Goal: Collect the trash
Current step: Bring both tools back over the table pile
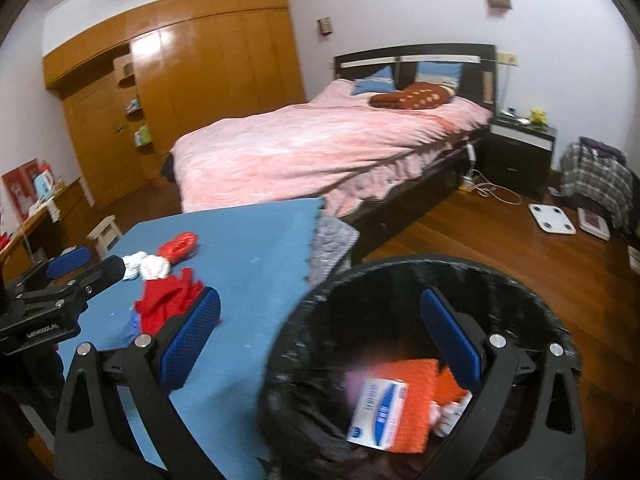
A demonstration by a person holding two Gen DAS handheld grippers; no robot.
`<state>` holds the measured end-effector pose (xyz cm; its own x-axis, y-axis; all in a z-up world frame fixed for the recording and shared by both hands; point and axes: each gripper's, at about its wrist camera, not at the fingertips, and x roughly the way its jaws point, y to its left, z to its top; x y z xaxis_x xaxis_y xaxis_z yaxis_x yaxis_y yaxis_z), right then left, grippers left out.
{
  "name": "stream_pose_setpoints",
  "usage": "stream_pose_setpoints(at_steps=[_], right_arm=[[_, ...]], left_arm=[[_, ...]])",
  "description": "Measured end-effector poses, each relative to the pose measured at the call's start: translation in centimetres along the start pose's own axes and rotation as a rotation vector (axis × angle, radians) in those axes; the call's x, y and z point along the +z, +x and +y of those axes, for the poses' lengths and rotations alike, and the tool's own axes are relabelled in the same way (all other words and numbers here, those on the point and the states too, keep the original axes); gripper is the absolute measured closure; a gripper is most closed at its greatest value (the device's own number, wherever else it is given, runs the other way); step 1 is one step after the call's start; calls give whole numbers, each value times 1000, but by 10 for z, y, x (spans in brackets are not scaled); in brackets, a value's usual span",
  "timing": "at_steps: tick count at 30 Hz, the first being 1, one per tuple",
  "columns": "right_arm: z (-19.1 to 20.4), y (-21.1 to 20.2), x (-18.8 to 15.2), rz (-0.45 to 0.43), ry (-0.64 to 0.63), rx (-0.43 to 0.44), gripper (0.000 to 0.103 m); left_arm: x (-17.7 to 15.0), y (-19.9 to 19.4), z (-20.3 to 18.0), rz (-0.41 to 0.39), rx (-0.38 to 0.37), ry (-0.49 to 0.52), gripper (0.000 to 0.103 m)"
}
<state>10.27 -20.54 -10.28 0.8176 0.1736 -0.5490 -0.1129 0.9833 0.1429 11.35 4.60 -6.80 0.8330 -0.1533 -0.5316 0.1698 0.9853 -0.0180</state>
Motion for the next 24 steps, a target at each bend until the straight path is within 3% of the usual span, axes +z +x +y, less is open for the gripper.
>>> stream_pose_setpoints(at_steps=[12,24], right_arm=[[77,40,1,23,-86,104,6],[119,83,-17,90,-110,139,6]], left_arm=[[-24,-5,83,7,181,-49,9],[-49,6,126,50,238,-88,9]])
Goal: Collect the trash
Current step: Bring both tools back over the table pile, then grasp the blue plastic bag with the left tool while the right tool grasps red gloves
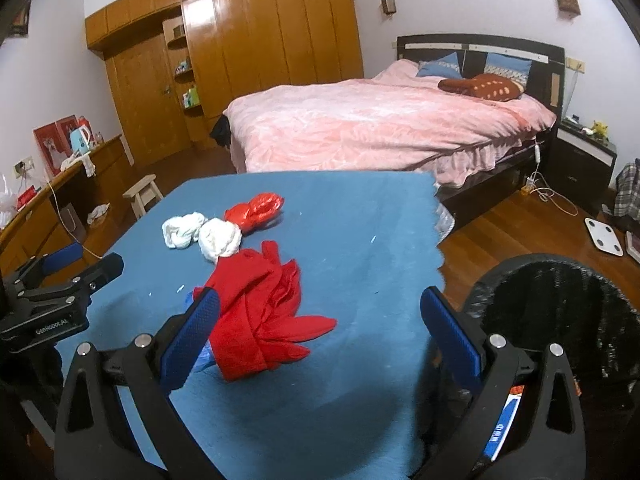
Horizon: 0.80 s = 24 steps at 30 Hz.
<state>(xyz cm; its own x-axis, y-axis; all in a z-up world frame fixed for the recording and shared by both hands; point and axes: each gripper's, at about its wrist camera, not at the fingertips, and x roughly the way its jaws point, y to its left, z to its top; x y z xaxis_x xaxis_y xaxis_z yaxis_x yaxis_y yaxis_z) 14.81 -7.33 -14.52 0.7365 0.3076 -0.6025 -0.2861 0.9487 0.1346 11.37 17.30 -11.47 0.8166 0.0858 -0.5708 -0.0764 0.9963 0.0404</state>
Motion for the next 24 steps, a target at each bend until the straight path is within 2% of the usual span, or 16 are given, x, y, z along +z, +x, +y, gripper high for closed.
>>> stream_pose_setpoints(at_steps=[16,19,21,24], right_arm=[[32,60,-15,88,-33,36,7],[40,69,-15,102,-49,50,22],[44,76,-16,122,-57,61,26],[47,83,-18,149,-59,87,43]], left_arm=[[-23,36,29,43,34,-28,9],[-25,41,32,48,36,-30,9],[-26,43,34,53,38,-36,9],[-28,46,37,60,37,-47,10]])
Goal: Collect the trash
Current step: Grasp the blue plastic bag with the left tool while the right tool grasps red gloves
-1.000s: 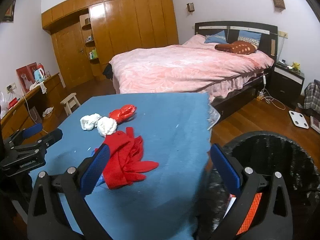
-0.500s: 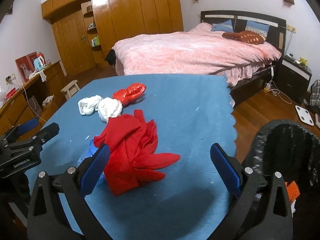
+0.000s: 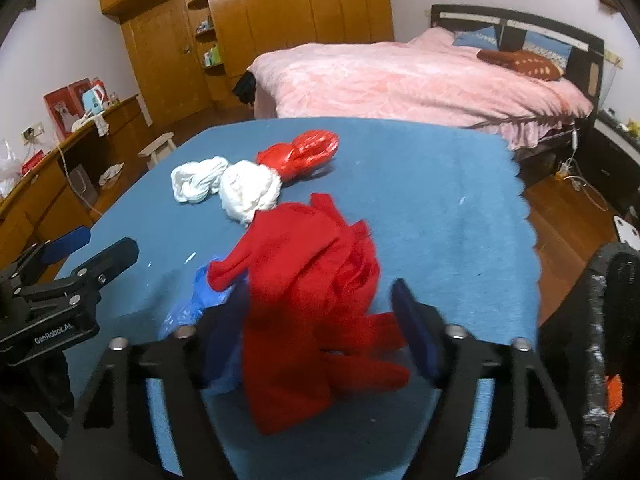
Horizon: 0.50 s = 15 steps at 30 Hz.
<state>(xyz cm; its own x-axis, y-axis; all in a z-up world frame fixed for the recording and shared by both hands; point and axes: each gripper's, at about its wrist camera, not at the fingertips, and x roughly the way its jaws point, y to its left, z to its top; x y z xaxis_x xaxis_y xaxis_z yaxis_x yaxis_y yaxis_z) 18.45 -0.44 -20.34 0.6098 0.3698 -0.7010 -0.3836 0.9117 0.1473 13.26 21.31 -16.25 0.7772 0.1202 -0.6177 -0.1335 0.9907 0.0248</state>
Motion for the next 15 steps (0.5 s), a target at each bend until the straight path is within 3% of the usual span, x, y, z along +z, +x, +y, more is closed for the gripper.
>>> stream_pose_setpoints(at_steps=[2,5,7,15], right_arm=[[-1,2,-1,18,-4,26,66],[0,1,-1,30,-12,72,89],[2,-4,0,26,-27,90,94],[-14,-35,3,-27,8,89,95]], left_arm=[[-1,2,0,4,-3,-2,11],[-2,2,-3,10,-15,0,11],[-2,2,-5,11,-25,3,11],[-1,0,-31,21,-108,18,12]])
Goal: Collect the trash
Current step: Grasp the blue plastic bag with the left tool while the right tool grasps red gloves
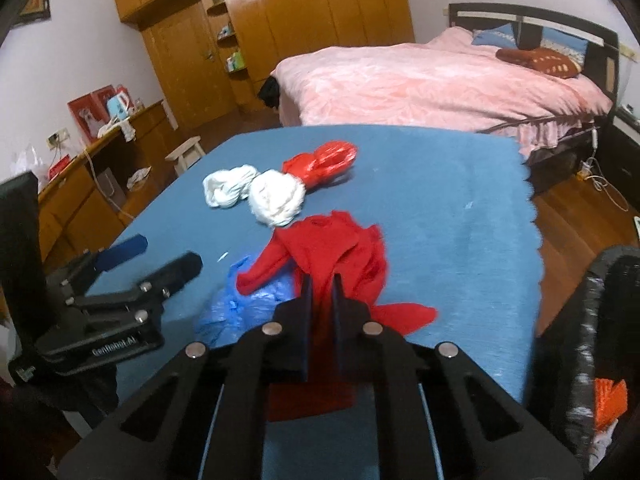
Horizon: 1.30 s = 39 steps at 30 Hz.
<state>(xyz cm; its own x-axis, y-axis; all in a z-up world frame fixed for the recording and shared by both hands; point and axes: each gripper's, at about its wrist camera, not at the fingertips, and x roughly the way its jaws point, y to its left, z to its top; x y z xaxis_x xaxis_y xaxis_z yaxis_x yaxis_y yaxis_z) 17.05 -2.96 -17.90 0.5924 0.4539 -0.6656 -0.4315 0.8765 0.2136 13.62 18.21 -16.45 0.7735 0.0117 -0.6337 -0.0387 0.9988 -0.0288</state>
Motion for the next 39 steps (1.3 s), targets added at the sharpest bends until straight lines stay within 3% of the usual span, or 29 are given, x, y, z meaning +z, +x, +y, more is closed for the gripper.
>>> stream_pose_setpoints(at_steps=[8,11,15,18,29,39], right_arm=[[-33,-6,-3,-1,71,-65,95],[-36,-5,-6,3,79,-63,95],[-36,-5,-8,6,79,-48,94],[-32,-8,-6,2,66,-38,94],[-22,-21,8,-28,48,-12,94],[-9,-40,29,-79,16,-1,94]], left_arm=[[0,24,-38,64,-57,60,17],[1,37,-45,117,-91,68,28],[0,44,-48,154,-187,44,58],[1,41,-49,151,-193,38,62],[18,-1,-29,55,-97,17,64],[41,-28,-26,10,-81,7,64]])
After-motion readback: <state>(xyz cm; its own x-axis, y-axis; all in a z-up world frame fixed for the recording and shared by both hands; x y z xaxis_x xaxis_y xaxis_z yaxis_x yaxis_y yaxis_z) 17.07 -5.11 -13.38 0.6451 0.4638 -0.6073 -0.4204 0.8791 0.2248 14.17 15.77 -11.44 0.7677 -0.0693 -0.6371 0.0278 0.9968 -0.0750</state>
